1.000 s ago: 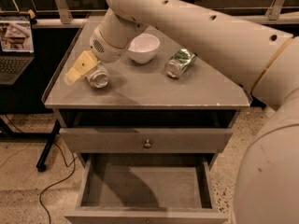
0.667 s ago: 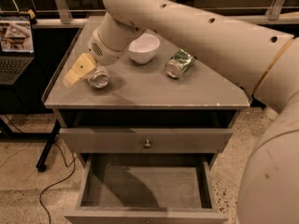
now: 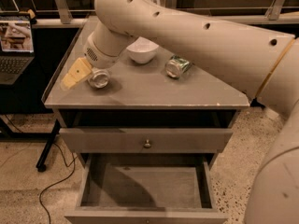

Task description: Place 7up can into middle drawer

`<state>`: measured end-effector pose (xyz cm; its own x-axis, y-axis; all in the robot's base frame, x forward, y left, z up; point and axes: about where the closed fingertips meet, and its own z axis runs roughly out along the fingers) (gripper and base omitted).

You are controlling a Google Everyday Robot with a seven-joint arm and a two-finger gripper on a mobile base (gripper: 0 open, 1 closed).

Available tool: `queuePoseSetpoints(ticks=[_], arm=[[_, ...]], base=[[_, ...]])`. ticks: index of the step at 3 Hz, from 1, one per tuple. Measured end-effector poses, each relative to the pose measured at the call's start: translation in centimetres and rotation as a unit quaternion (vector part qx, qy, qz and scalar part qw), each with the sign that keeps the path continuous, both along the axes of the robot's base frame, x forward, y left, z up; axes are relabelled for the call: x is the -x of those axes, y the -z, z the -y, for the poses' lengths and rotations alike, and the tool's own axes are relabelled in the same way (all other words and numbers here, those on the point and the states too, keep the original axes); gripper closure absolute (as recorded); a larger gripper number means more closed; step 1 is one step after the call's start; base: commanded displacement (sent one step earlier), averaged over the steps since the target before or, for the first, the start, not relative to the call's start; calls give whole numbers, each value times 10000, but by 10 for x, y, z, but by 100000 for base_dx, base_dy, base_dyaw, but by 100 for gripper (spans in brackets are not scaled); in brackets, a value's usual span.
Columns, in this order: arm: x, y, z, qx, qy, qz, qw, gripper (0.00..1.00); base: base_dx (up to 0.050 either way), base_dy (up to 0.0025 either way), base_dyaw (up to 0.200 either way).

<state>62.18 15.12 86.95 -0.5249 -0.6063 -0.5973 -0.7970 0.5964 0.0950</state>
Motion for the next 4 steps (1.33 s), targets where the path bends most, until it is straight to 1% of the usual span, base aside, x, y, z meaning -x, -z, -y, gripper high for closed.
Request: queuePoseSetpoints(ticks=[1, 2, 3, 4], arm=[[-3, 4, -5, 87, 44, 82, 9999, 0], [-8, 11, -10, 164, 38, 33, 9999, 0], [-14, 22, -16, 279, -25, -138, 9995, 0], [-20, 36, -20, 373, -66, -371, 9986, 0]], base=[[0, 0, 0], [0, 0, 0], [0, 0, 0], [0, 0, 0]])
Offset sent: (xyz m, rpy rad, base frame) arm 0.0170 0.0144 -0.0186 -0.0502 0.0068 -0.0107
